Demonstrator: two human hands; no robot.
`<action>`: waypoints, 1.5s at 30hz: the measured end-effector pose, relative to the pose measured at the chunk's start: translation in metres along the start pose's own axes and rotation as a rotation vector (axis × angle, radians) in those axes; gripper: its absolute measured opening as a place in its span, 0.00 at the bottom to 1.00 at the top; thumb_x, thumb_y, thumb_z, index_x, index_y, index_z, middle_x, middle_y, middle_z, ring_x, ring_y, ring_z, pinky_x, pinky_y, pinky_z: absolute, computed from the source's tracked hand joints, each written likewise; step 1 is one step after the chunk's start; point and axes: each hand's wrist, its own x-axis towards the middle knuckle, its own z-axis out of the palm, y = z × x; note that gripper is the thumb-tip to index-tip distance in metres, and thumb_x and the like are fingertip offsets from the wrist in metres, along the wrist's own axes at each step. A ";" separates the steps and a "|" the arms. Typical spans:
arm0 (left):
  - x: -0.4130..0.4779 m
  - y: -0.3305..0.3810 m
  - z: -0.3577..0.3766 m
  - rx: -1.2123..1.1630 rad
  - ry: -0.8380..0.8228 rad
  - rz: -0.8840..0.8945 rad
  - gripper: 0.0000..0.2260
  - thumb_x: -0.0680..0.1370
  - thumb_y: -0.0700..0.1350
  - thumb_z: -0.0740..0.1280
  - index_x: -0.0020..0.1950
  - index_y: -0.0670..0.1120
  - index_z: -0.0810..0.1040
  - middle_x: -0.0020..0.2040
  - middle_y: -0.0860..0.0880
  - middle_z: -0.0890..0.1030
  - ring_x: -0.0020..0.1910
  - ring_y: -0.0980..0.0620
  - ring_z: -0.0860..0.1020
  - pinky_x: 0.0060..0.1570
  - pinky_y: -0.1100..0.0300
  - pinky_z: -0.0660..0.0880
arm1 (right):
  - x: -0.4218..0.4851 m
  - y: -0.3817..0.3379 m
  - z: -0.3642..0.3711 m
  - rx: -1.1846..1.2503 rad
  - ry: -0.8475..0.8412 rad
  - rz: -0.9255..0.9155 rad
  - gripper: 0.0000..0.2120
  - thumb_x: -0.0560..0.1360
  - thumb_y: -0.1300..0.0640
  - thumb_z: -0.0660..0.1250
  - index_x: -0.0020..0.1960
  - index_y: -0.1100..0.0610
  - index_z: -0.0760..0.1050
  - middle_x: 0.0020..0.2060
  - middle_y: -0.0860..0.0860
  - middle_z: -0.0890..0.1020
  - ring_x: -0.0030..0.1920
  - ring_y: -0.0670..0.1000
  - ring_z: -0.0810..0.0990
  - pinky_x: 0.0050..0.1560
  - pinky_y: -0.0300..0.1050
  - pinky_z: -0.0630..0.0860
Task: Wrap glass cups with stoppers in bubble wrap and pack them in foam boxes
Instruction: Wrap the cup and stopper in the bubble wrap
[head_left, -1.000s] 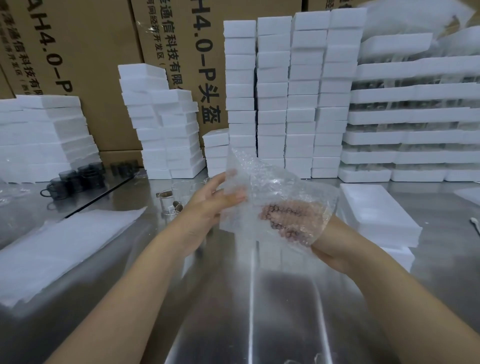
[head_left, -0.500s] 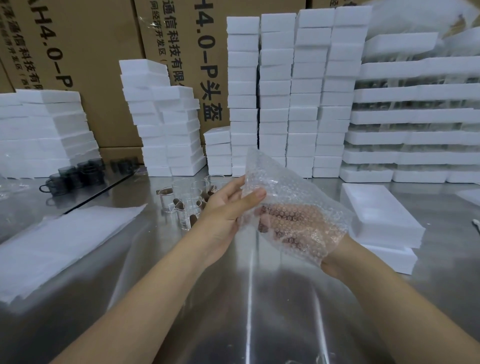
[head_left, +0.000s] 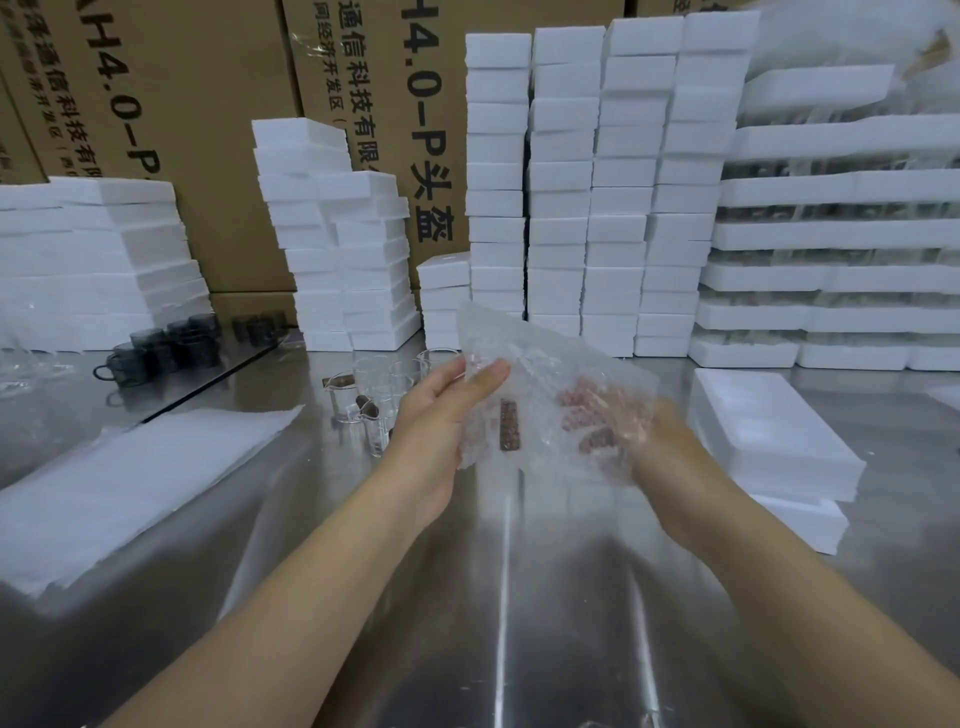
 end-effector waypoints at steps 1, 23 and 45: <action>0.000 0.001 -0.002 -0.025 0.032 -0.013 0.34 0.69 0.53 0.85 0.73 0.47 0.80 0.65 0.46 0.86 0.65 0.45 0.85 0.71 0.39 0.77 | 0.003 0.000 0.000 -0.020 0.081 0.003 0.22 0.84 0.35 0.58 0.50 0.45 0.86 0.44 0.42 0.87 0.43 0.45 0.82 0.49 0.44 0.77; 0.001 -0.003 -0.001 0.095 -0.166 -0.150 0.48 0.64 0.56 0.85 0.81 0.44 0.71 0.71 0.42 0.82 0.72 0.32 0.77 0.74 0.28 0.68 | 0.014 0.007 -0.014 0.715 -0.056 0.139 0.03 0.79 0.63 0.72 0.52 0.58 0.81 0.38 0.49 0.85 0.36 0.46 0.86 0.31 0.35 0.80; -0.003 -0.006 0.003 0.015 -0.181 -0.163 0.37 0.65 0.57 0.87 0.68 0.40 0.83 0.63 0.38 0.86 0.54 0.40 0.86 0.47 0.51 0.84 | 0.007 0.006 -0.006 -0.034 -0.355 -0.161 0.15 0.72 0.40 0.68 0.51 0.45 0.87 0.51 0.43 0.88 0.55 0.42 0.84 0.56 0.42 0.74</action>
